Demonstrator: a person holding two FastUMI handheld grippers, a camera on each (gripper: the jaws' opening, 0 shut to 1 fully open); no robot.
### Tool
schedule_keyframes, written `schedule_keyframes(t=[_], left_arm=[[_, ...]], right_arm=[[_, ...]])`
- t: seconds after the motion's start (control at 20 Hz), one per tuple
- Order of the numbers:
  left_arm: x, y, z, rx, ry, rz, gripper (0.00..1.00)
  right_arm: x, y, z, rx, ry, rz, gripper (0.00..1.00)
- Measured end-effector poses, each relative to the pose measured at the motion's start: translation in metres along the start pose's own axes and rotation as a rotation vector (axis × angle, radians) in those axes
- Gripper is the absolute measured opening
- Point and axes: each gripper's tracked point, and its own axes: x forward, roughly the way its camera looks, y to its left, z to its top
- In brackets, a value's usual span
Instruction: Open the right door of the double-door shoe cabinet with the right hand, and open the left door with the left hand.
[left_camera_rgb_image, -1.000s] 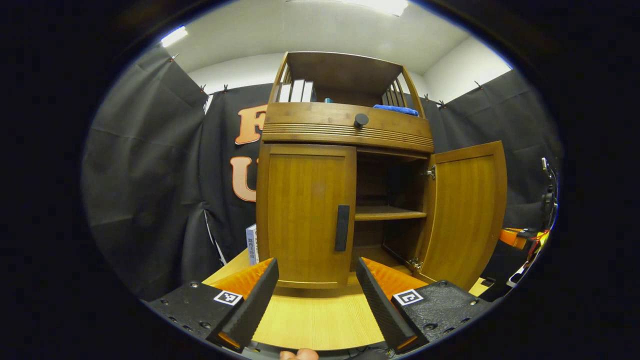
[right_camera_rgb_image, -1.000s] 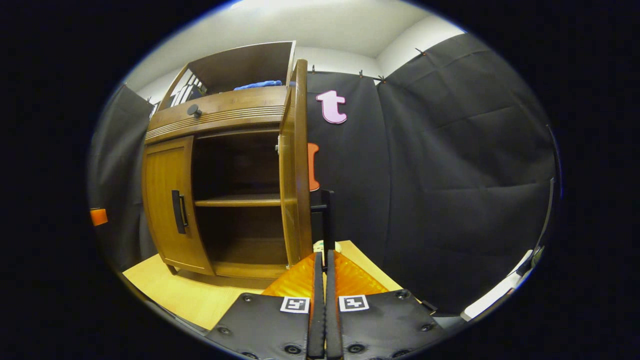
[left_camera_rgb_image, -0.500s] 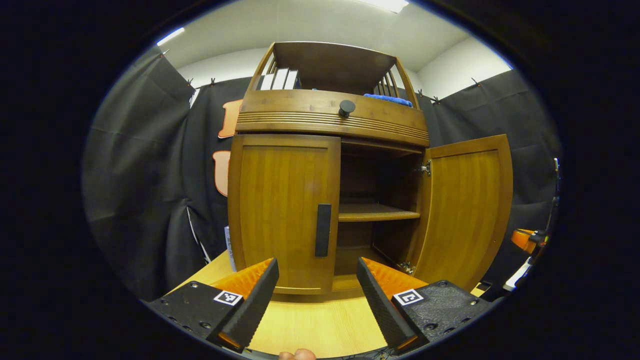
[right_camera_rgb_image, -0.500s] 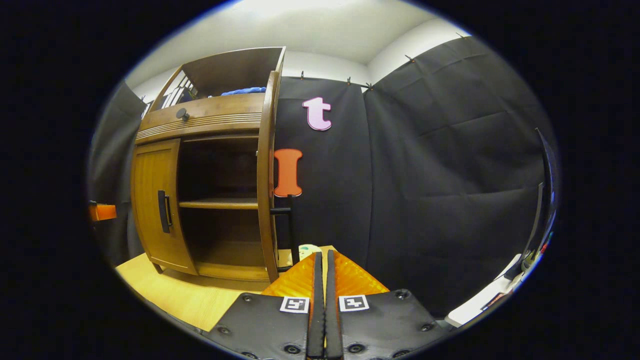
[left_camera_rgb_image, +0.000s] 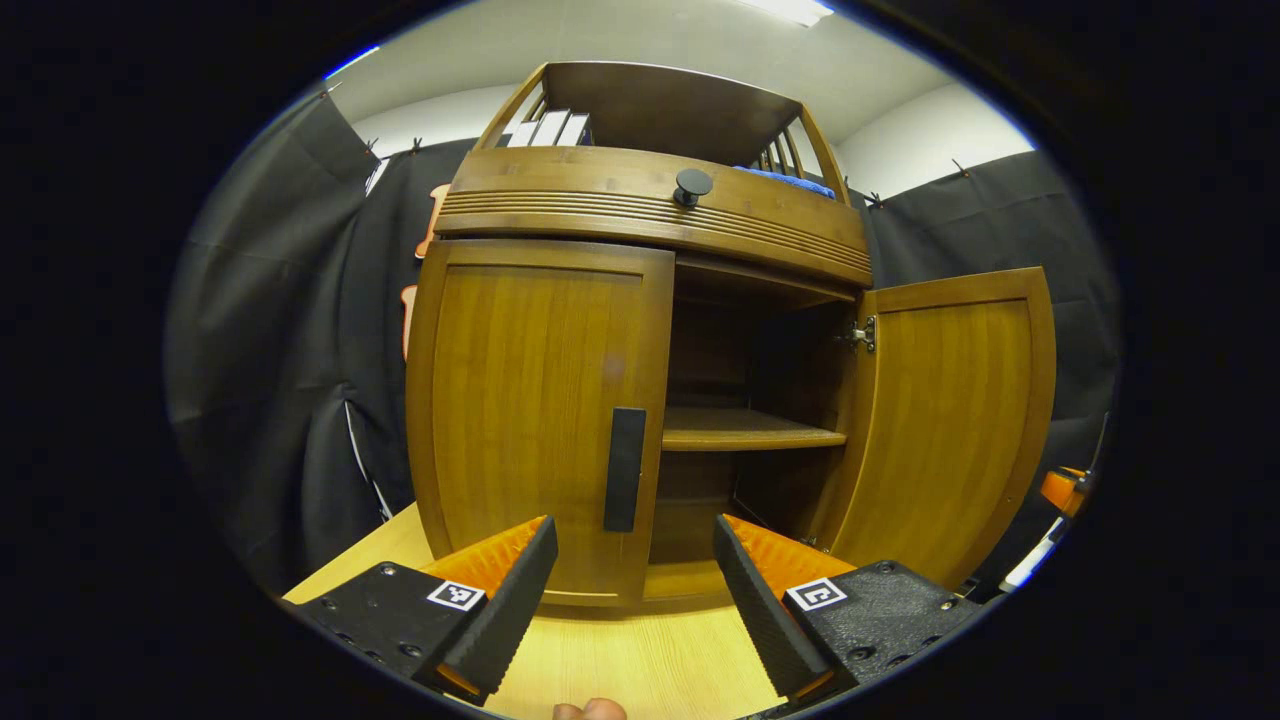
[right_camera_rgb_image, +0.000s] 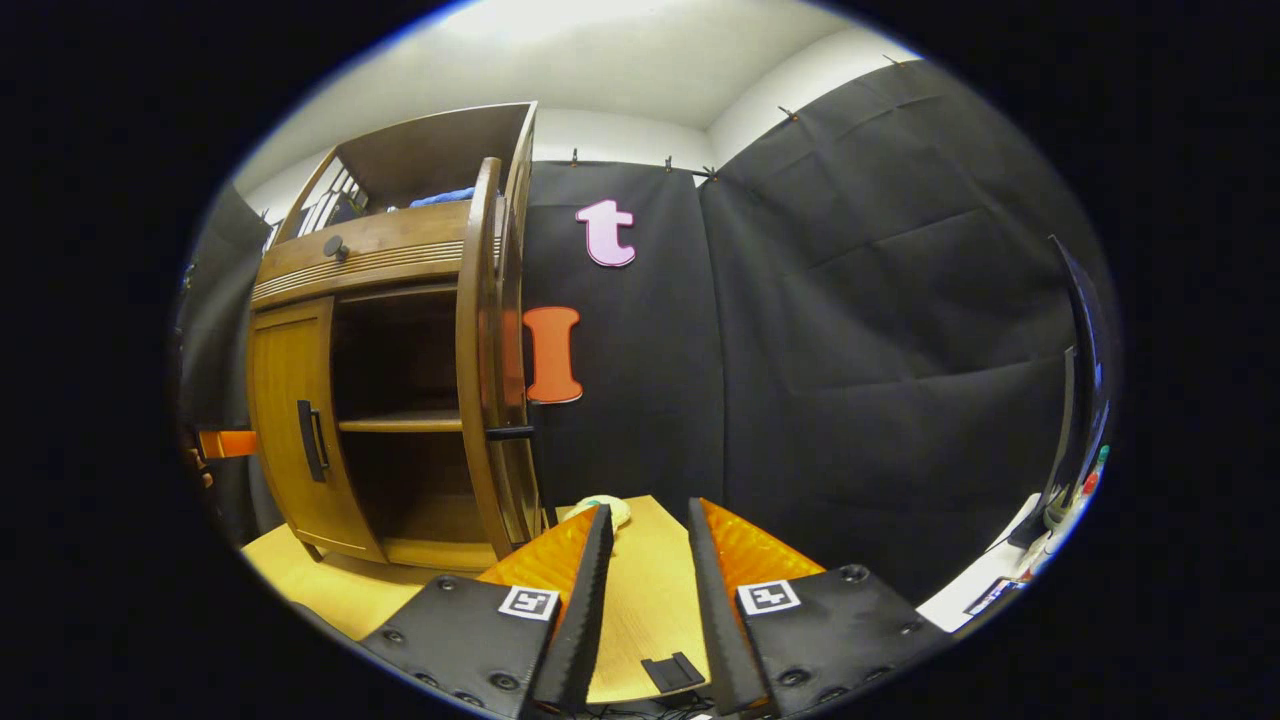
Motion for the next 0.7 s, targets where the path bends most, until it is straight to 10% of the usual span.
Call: schedule_keyframes(t=[0.1,0.25,0.3,0.7], left_arm=[[0.014,-0.003,-0.003,0.002,0.006,0.0,0.92],[0.028,-0.001,-0.009,0.004,0.015,0.003,0.98],[0.035,-0.001,-0.01,0.006,0.022,0.003,0.95],[0.096,0.017,-0.019,-0.009,0.023,0.043,0.92]], right_arm=[[0.003,0.001,0.001,-0.006,-0.006,0.0,0.57],[0.005,0.003,0.004,-0.005,-0.01,0.0,0.46],[0.006,0.005,0.004,-0.002,-0.011,0.005,0.69],[0.008,0.0,0.008,-0.02,-0.04,-0.018,0.87]])
